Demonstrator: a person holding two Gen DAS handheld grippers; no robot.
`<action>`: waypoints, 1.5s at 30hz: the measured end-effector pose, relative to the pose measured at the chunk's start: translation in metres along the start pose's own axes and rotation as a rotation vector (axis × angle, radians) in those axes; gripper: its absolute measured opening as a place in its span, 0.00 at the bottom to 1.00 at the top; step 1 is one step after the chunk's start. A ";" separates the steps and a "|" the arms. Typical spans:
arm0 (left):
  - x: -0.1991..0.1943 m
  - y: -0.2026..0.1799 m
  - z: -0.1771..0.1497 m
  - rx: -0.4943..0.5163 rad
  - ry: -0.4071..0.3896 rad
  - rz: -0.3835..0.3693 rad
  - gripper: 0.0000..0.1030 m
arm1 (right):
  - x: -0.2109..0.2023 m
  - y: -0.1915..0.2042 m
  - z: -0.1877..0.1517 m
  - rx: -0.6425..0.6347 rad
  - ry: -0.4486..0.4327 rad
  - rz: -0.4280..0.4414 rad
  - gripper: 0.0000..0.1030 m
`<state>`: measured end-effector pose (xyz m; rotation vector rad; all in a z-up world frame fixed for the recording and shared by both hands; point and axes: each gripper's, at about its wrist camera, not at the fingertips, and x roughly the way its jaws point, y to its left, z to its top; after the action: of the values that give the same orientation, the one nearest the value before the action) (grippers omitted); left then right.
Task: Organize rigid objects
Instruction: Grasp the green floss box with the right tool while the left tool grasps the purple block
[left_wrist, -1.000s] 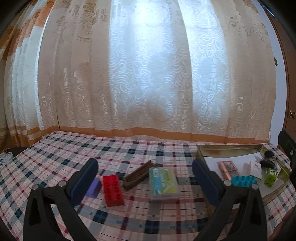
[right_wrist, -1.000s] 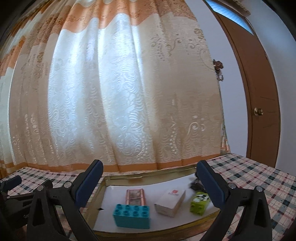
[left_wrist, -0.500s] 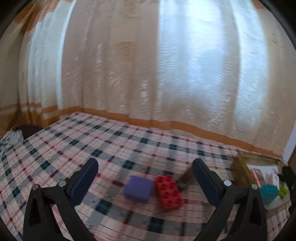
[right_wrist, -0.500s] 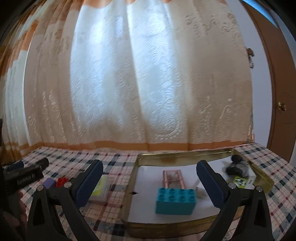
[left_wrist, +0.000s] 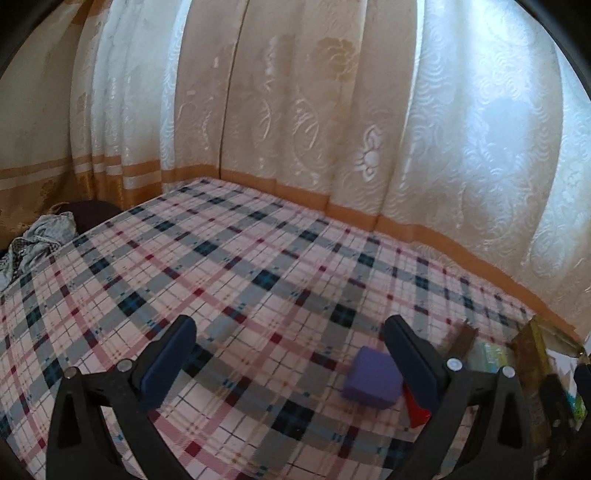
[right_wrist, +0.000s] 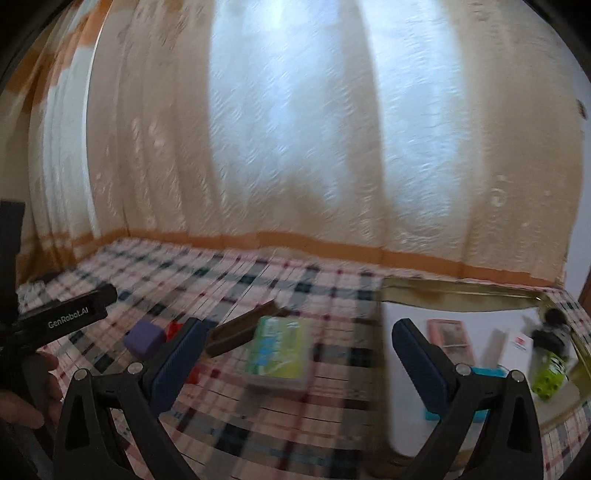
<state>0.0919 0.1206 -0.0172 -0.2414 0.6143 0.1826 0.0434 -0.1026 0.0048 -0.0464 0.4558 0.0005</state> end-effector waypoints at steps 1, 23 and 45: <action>0.001 0.002 0.000 -0.004 0.006 0.008 1.00 | 0.006 0.005 0.001 -0.011 0.022 -0.001 0.99; 0.013 -0.014 -0.005 0.173 0.091 0.021 1.00 | 0.097 0.034 -0.006 -0.001 0.430 0.053 0.57; 0.049 -0.046 -0.020 0.254 0.308 -0.086 0.92 | 0.014 0.002 -0.029 -0.030 0.298 0.259 0.56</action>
<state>0.1315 0.0762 -0.0543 -0.0489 0.9232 -0.0181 0.0430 -0.1023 -0.0276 -0.0164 0.7572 0.2579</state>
